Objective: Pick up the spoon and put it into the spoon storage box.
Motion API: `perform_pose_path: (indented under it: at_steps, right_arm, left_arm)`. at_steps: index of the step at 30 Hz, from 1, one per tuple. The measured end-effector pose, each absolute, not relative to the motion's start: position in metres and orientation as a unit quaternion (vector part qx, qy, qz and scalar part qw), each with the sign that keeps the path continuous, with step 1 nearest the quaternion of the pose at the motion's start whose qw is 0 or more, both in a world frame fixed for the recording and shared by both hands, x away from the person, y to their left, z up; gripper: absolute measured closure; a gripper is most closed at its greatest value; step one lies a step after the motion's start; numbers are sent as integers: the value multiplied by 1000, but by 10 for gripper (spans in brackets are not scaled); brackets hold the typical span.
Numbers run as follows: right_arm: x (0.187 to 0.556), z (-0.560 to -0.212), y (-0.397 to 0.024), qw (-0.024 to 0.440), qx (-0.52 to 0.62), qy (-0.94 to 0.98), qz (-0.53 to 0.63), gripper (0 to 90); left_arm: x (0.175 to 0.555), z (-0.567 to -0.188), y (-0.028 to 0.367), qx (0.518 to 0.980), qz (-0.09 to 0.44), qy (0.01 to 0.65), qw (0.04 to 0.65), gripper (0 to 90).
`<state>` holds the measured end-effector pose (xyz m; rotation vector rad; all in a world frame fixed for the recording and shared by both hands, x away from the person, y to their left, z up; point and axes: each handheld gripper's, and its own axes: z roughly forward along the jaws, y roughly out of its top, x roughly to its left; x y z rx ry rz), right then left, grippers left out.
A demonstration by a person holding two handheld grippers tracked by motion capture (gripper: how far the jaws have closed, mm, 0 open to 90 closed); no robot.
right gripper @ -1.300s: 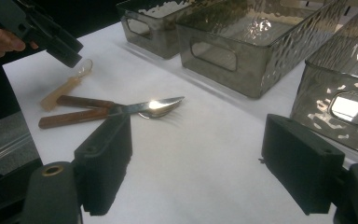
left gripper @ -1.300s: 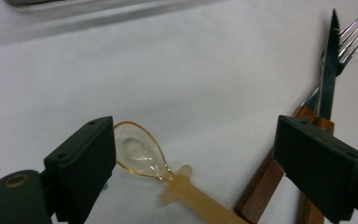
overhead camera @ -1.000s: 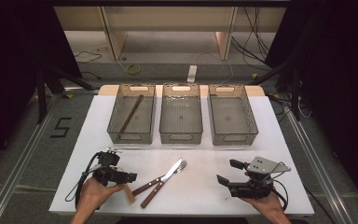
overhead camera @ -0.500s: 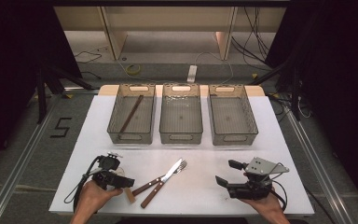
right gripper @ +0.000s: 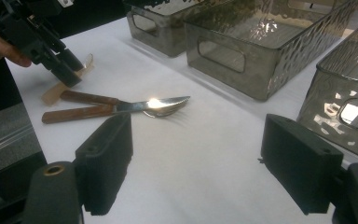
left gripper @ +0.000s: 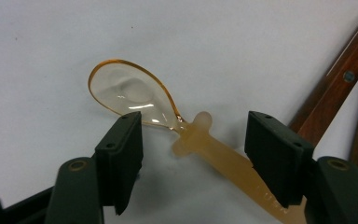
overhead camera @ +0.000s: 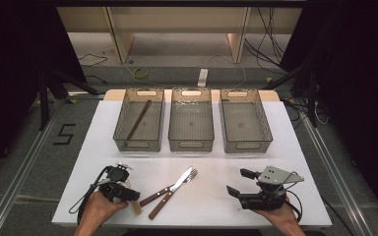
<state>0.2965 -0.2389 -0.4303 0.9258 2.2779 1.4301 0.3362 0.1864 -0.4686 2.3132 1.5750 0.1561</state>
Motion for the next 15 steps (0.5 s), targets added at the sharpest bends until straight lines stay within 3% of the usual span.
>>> perform_pose_path:
  at_steps: [15]
  right_arm:
    - [297, -430, -238, 148, 321, 793, 497, 260]
  left_arm:
    - [331, -467, 189, 830, 49, 530, 167, 579]
